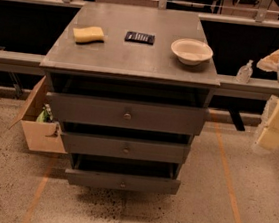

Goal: Open top drawer

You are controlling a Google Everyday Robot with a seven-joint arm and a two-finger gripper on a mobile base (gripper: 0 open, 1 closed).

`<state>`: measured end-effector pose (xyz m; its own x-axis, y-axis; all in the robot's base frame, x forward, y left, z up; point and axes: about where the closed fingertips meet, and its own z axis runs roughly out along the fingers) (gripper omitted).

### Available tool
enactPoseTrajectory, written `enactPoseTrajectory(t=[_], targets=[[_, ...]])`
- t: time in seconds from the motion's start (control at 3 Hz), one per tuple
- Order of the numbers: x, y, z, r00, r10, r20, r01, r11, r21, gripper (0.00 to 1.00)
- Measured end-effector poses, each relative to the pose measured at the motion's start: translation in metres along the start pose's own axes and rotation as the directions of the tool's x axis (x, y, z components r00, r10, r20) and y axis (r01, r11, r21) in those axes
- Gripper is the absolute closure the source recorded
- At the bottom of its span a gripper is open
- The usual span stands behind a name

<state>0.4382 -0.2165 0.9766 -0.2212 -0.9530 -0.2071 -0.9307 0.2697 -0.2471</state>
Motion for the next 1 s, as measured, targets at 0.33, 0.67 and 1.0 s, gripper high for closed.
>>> enactPoseTrajectory(t=[0.33, 0.67, 1.0], targets=[[0.0, 0.0, 0.0, 1.0, 0.0, 0.0, 0.0, 1.0, 0.0, 0.0], [-0.001, -0.001, -0.002, 1.0, -0.001, 0.003, 0.001, 1.0, 0.01, 0.16], [-0.01, -0.01, 0.027, 0.998, -0.026, 0.056, 0.027, 0.9995, -0.013, 0.4]])
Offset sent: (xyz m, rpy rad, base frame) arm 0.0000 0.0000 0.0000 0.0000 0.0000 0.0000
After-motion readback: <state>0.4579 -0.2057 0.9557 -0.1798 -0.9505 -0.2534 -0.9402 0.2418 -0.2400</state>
